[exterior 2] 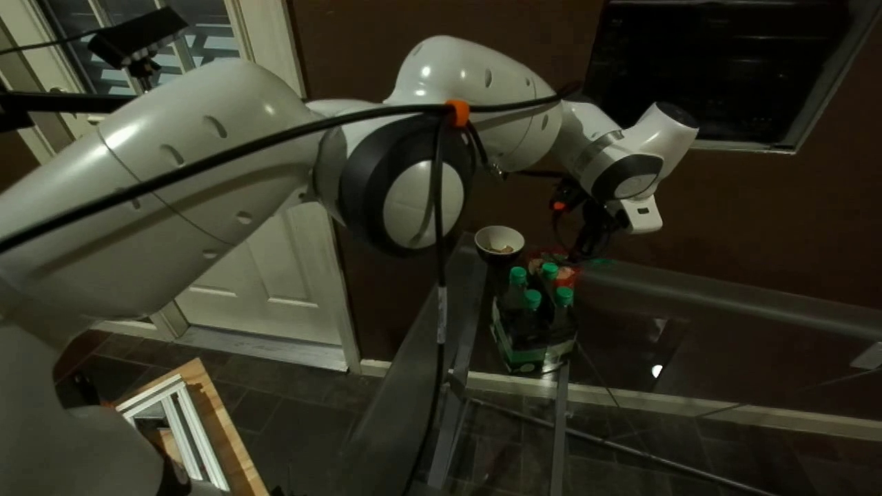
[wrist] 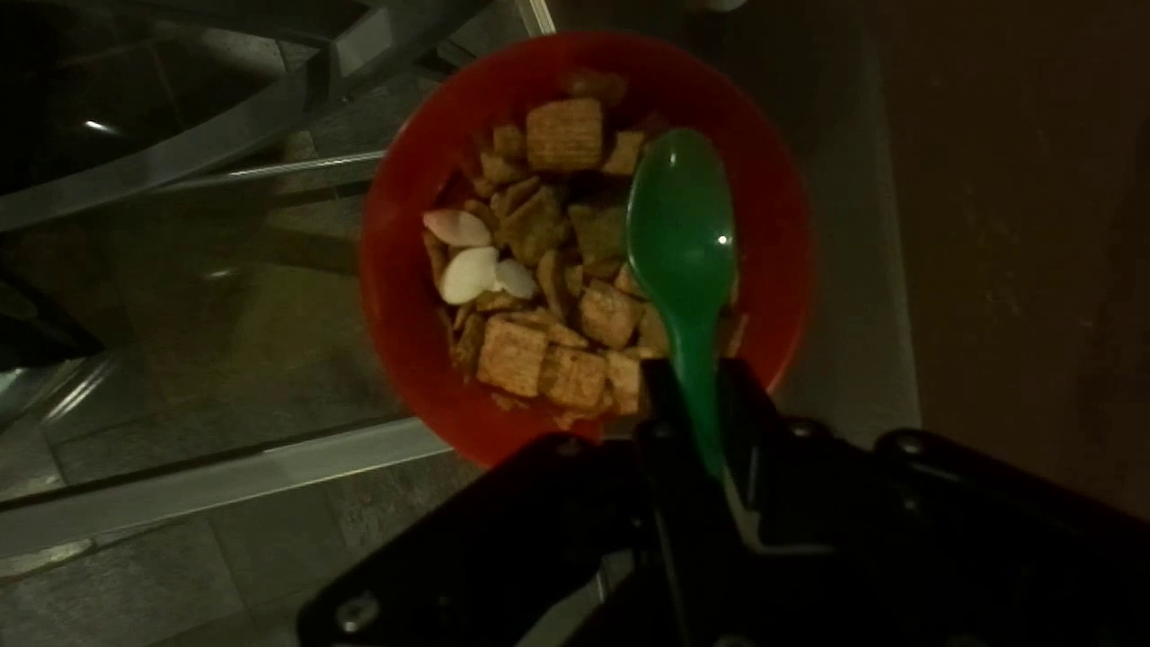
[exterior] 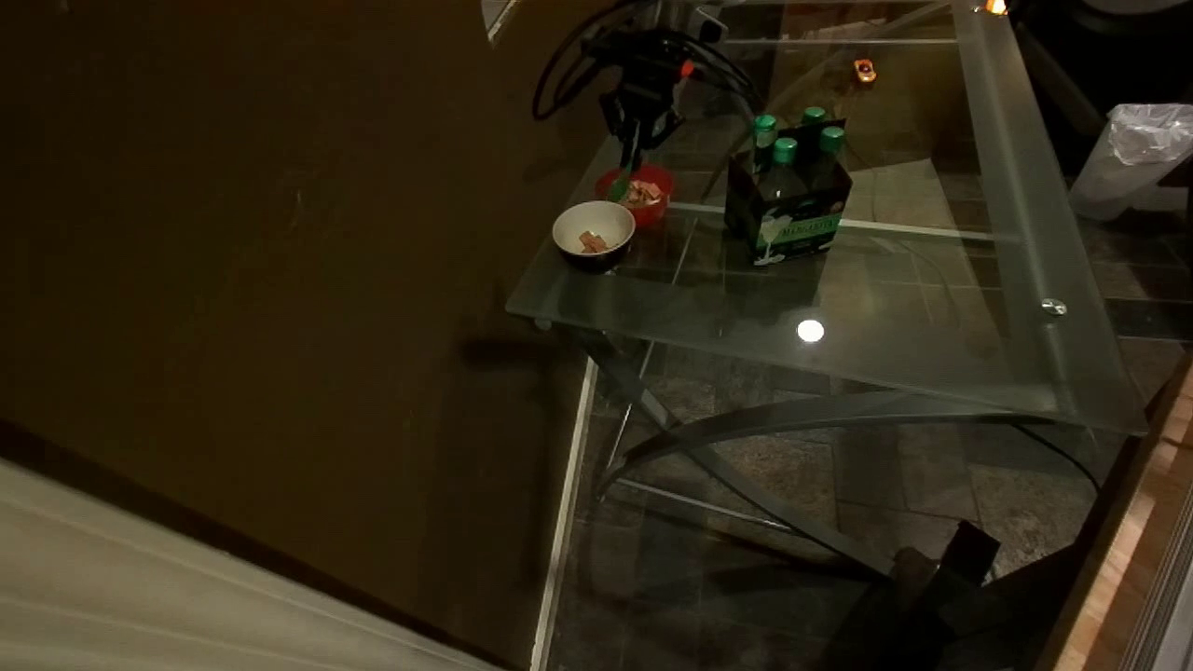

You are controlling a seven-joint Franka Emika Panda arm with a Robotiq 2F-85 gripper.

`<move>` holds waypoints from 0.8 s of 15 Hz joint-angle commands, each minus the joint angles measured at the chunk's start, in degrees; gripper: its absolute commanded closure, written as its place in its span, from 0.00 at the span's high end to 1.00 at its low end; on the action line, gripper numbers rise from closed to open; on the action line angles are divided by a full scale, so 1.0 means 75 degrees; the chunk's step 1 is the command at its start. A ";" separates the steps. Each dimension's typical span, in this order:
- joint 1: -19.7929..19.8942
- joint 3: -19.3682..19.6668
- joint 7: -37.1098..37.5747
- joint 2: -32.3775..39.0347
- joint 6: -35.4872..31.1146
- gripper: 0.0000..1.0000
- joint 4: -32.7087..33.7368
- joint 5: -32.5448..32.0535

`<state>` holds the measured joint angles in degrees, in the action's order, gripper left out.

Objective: Scoop up the contents on the table and put them inside the bowl

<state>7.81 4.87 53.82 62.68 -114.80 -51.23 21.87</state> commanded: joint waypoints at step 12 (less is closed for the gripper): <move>-0.1817 0.1344 0.0726 -0.2210 -0.2440 0.04 -0.3538 -0.2689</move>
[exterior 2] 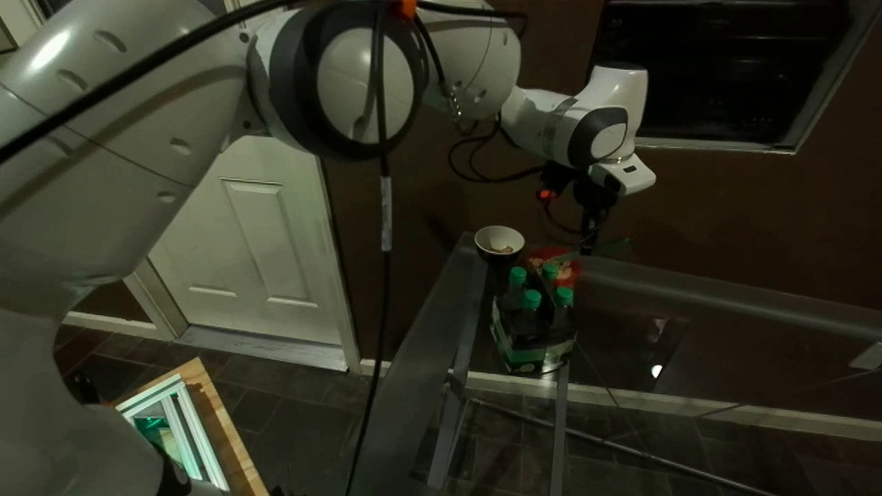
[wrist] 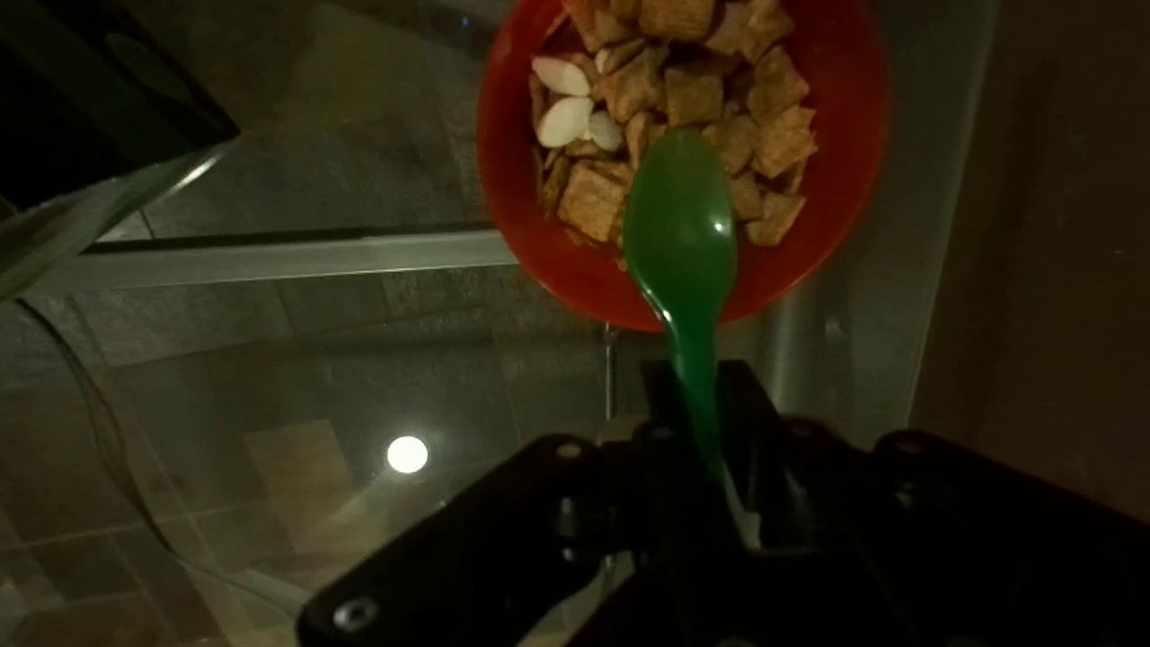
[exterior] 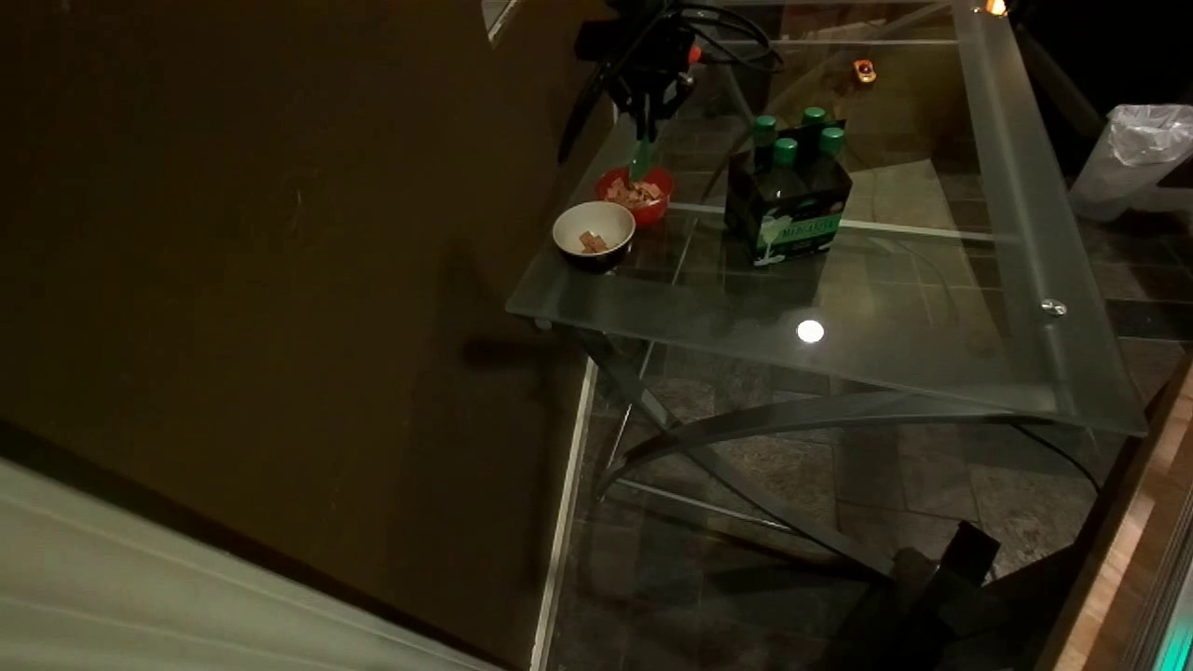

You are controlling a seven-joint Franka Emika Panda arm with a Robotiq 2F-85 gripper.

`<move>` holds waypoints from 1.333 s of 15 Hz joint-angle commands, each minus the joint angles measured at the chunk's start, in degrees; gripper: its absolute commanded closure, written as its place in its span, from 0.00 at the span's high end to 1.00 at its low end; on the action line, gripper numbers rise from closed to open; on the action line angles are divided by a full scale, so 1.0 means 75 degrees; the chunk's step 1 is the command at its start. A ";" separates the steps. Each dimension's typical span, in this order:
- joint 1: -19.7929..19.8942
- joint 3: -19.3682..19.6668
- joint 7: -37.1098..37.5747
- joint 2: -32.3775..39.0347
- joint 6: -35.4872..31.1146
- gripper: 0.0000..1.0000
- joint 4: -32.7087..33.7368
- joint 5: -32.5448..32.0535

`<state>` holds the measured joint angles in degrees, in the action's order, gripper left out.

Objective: Scoop up the contents on the table and put them inside the bowl

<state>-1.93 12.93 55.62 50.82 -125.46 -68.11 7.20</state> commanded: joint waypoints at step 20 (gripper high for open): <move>-0.2429 0.2146 0.2925 -0.1262 -0.4235 0.04 -0.4090 -0.2874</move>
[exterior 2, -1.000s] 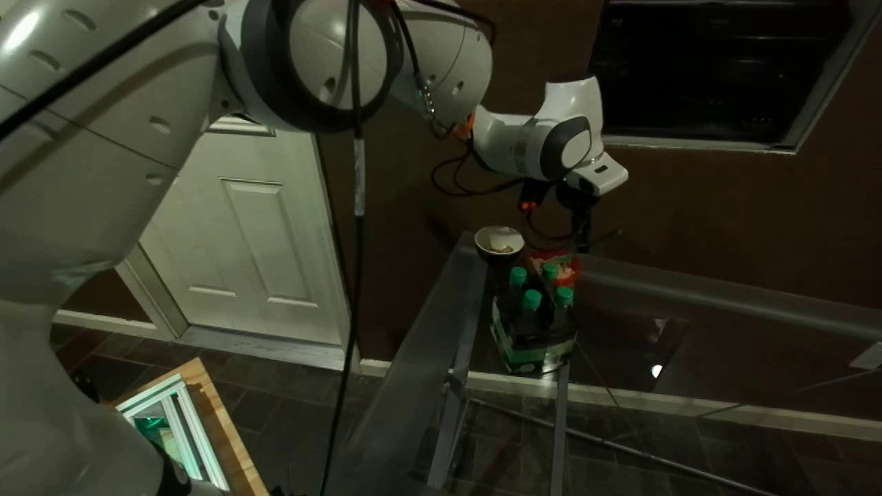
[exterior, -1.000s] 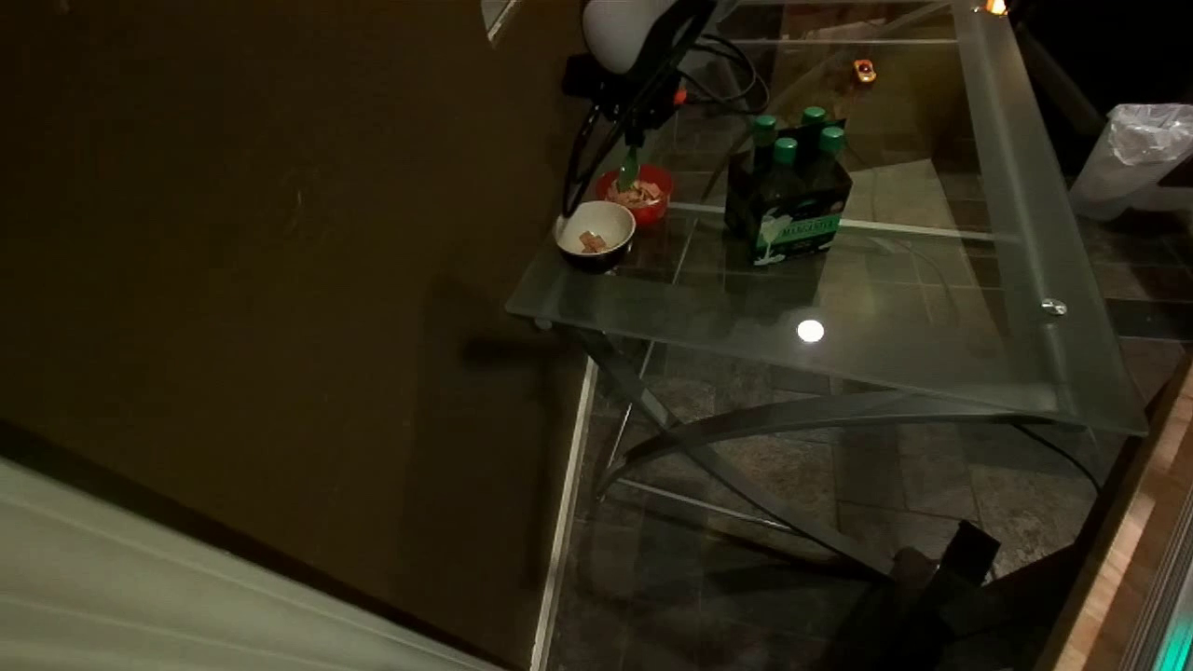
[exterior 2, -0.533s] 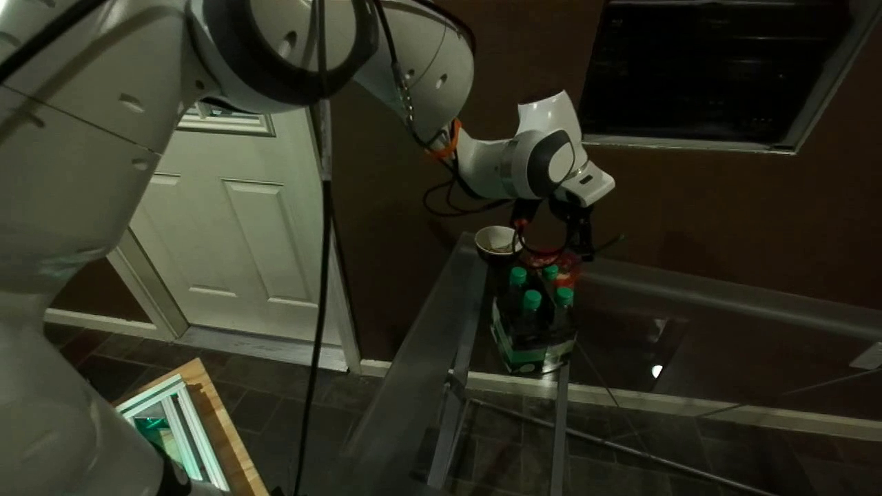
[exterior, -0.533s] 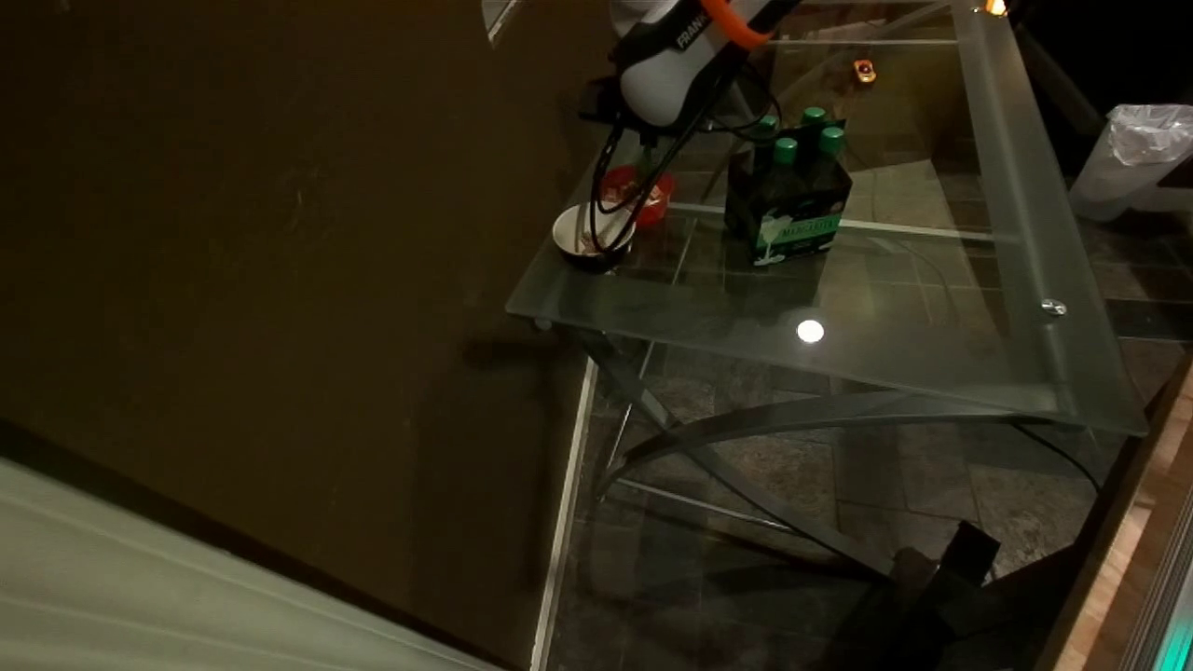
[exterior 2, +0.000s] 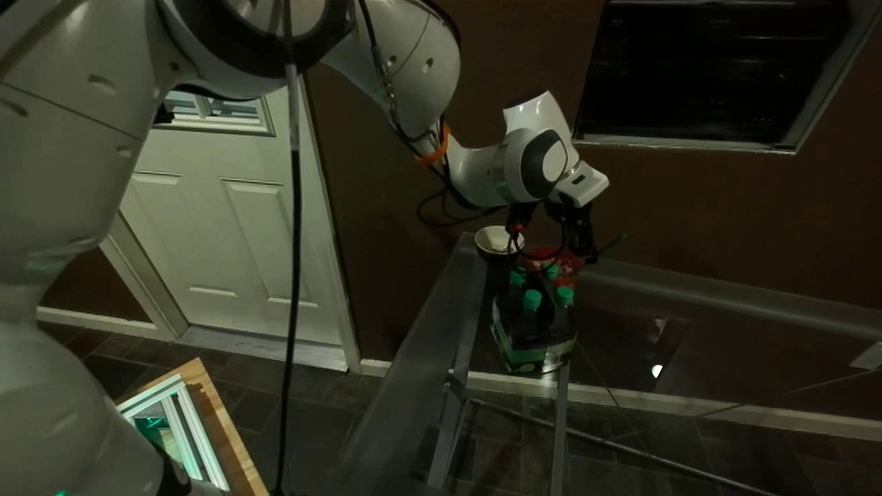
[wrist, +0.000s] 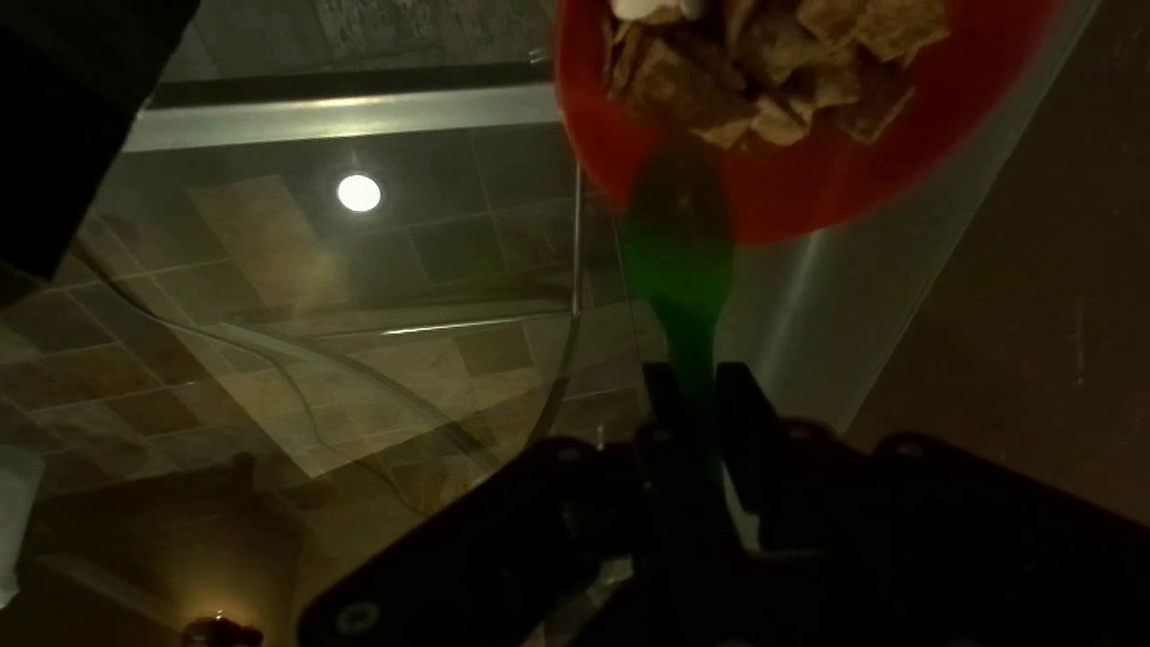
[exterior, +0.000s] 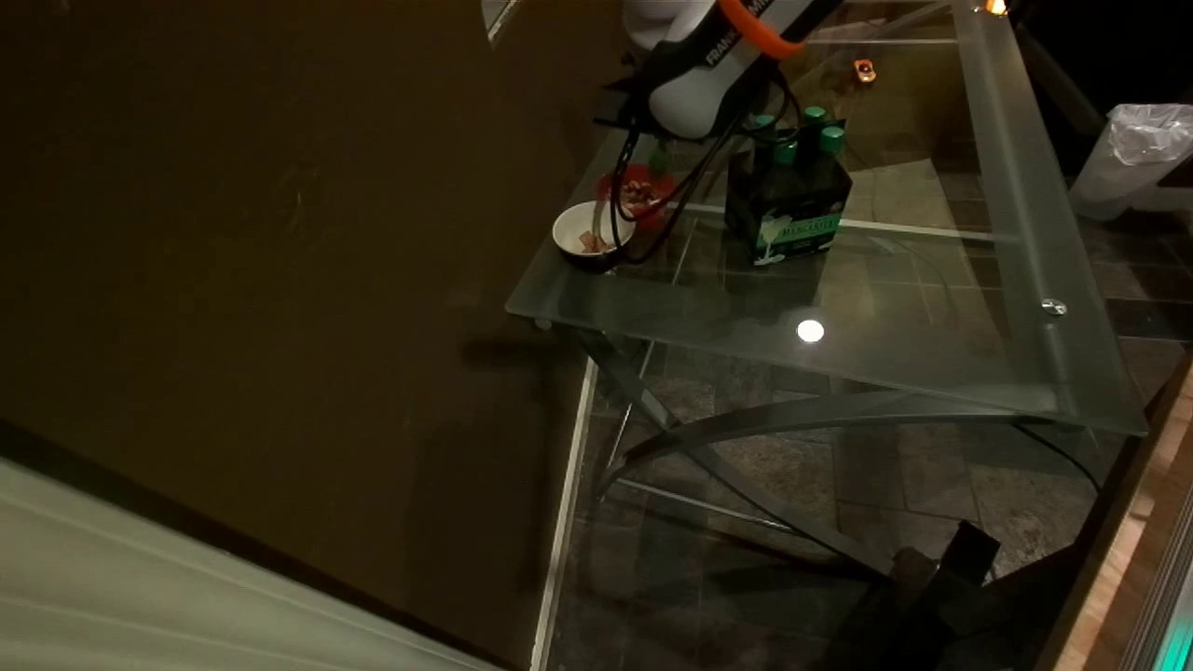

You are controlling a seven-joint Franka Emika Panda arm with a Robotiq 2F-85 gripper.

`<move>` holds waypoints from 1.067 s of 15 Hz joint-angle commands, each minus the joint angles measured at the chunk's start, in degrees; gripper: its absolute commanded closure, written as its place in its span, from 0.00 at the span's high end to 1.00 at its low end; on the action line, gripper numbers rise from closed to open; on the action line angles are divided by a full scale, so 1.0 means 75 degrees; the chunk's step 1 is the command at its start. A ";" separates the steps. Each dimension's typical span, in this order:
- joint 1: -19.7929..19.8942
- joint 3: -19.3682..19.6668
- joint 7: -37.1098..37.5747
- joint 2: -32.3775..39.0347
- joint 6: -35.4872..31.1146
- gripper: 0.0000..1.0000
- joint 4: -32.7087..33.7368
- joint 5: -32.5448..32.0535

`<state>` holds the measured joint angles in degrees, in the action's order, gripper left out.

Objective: Scoop up the contents on the table and put them inside the bowl

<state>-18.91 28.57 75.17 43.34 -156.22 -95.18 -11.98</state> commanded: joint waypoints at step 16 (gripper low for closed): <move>0.0580 -0.0976 -0.0003 -0.0632 0.0603 0.04 -0.0457 0.0264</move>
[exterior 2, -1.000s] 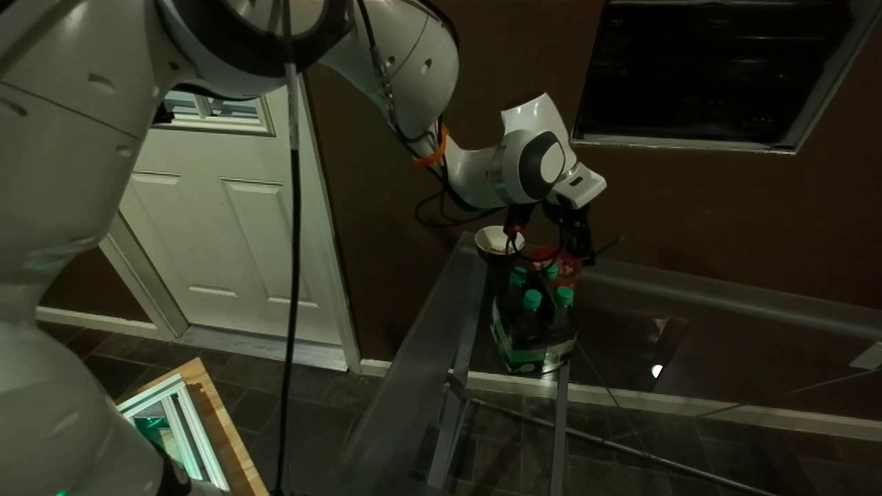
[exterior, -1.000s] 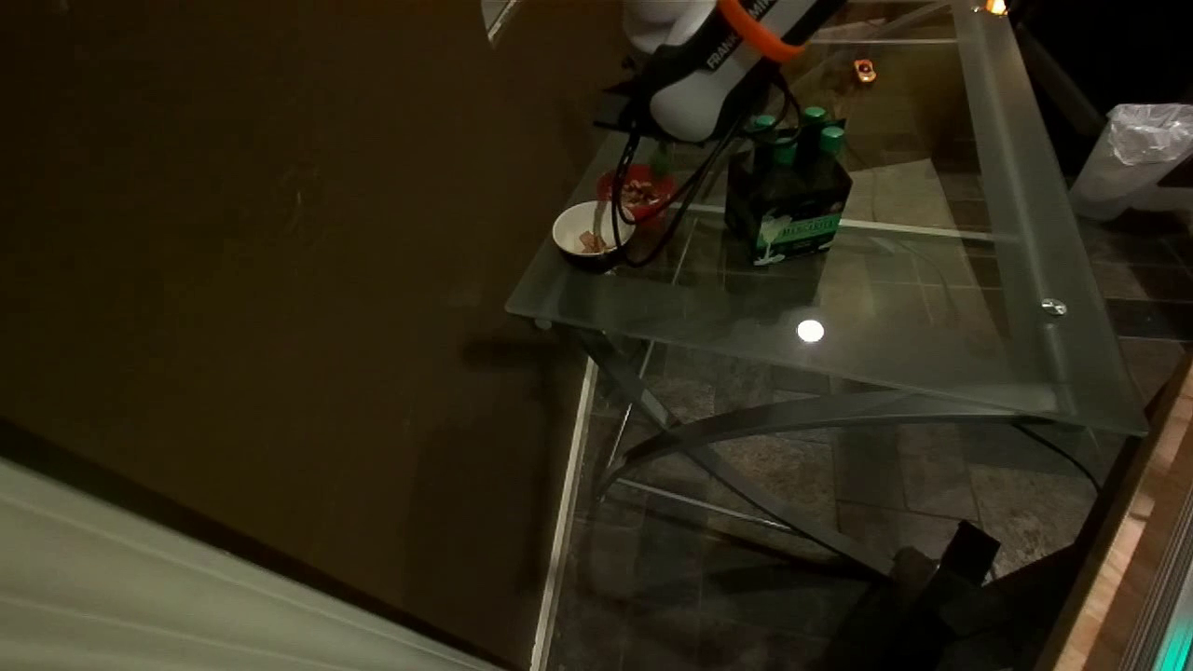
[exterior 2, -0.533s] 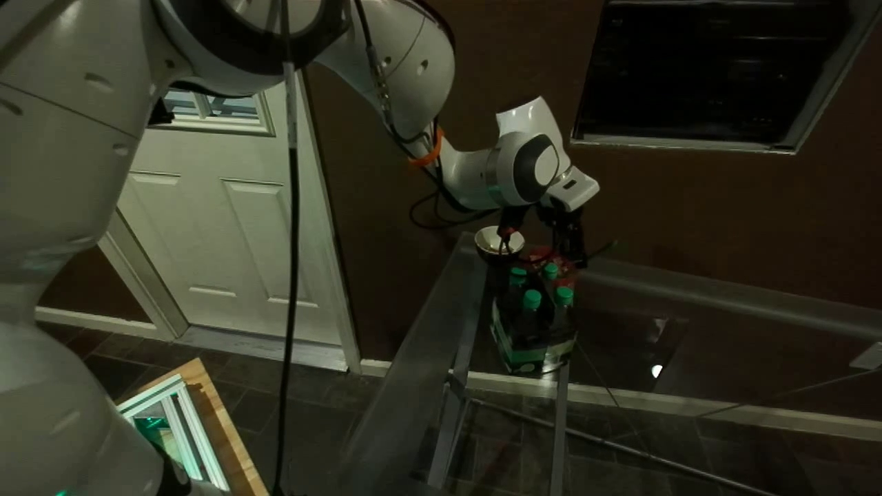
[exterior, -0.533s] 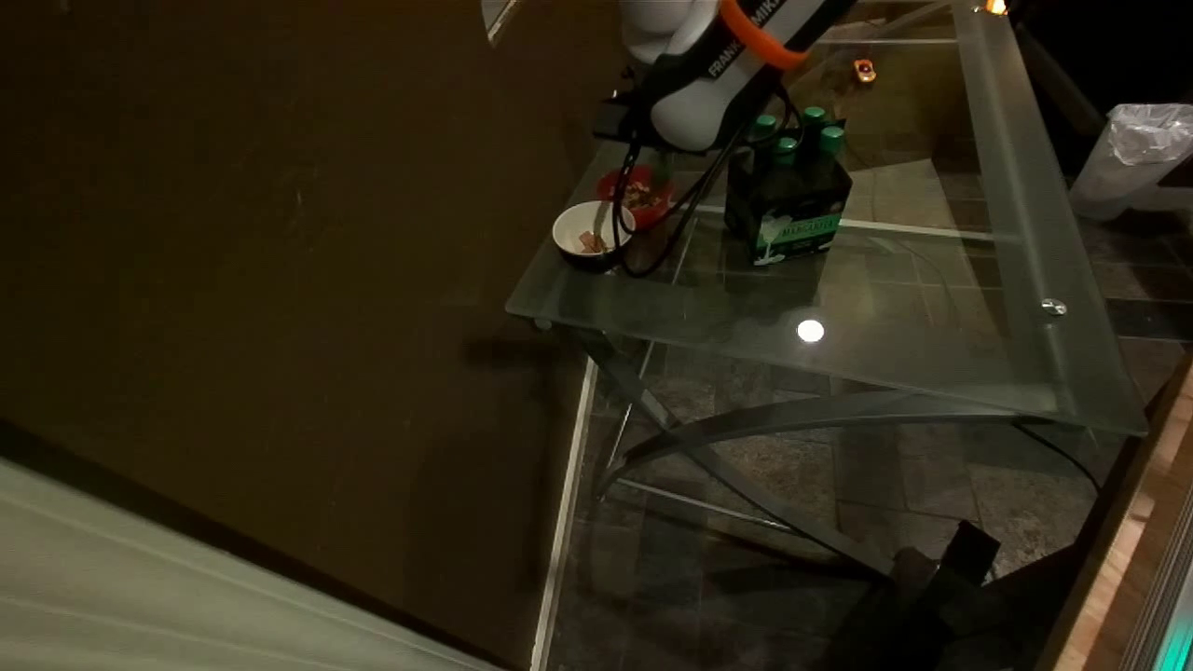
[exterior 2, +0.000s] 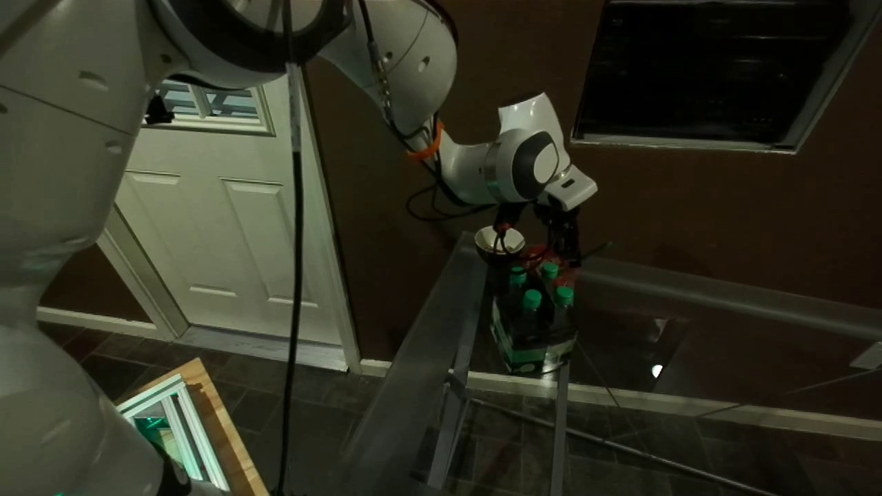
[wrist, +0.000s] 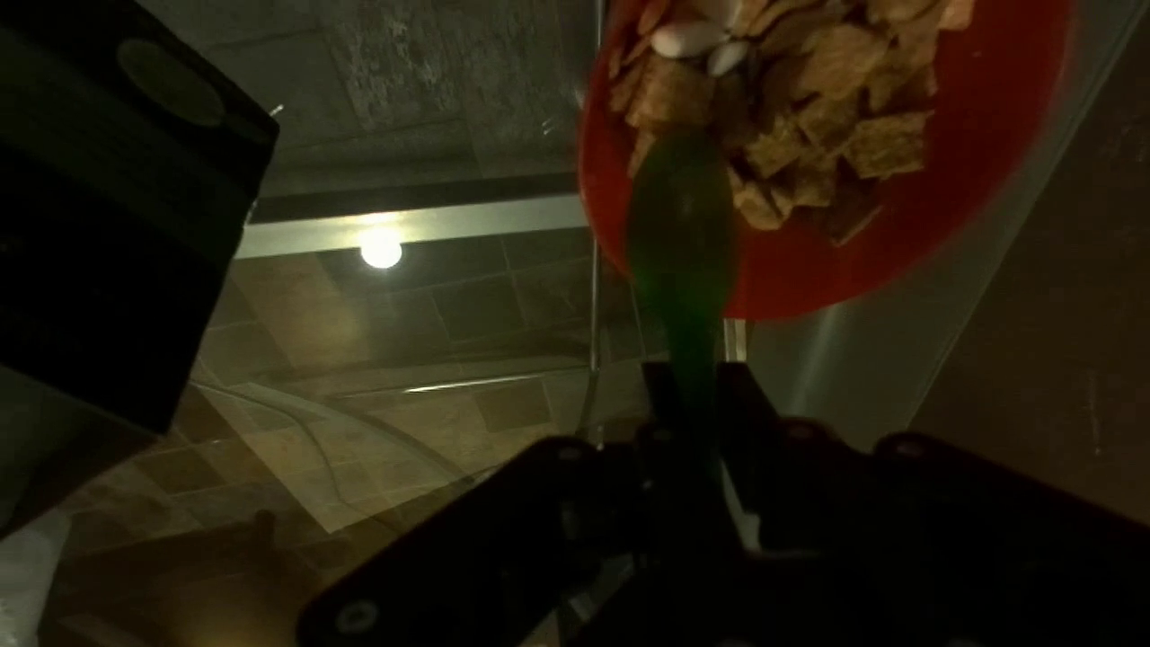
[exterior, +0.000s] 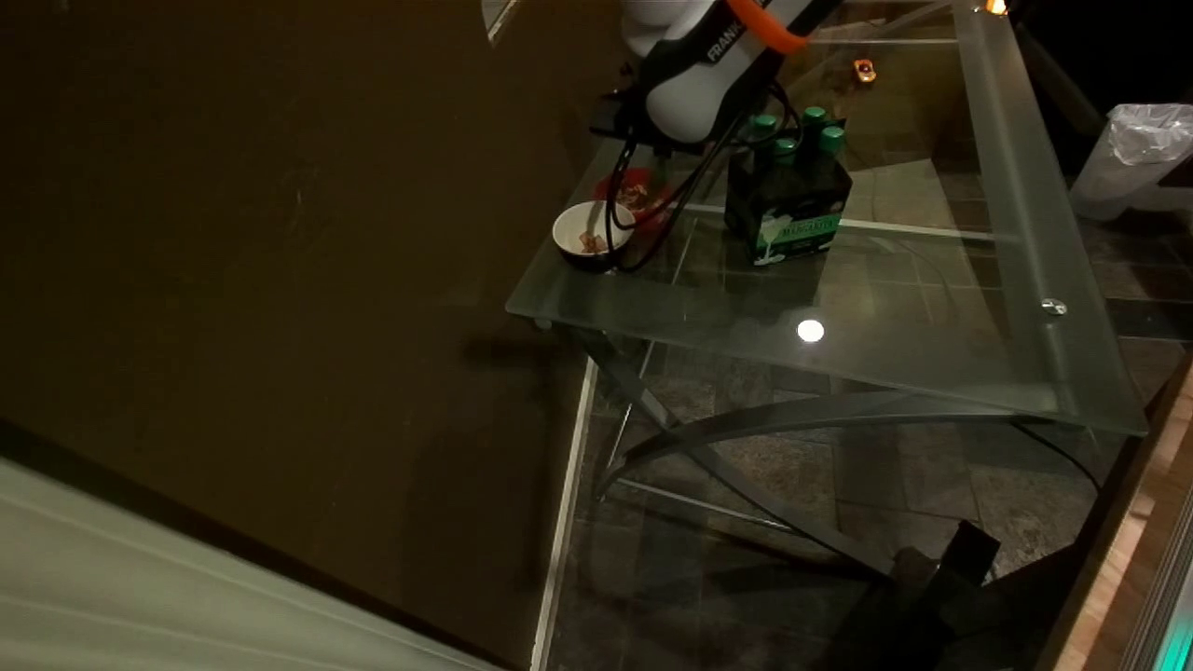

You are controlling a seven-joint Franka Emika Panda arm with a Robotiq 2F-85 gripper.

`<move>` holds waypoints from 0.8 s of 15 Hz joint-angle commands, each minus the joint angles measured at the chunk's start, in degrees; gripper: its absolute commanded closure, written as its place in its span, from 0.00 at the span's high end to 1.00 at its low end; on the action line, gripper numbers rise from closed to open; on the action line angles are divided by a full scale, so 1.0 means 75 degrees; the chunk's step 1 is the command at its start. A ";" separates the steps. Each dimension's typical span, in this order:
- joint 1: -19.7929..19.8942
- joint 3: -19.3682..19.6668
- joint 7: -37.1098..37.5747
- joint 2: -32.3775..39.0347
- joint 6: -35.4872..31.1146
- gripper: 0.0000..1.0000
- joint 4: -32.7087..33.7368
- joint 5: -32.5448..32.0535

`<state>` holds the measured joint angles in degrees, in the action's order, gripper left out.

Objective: Scoop up the contents on the table and put them inside the bowl

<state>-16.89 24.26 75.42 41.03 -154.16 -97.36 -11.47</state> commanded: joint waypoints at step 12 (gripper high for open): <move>0.1297 -0.1447 -0.0102 -0.0401 0.0911 0.04 0.0062 0.0959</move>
<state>-8.81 15.17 75.27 38.72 -148.36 -97.18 -6.40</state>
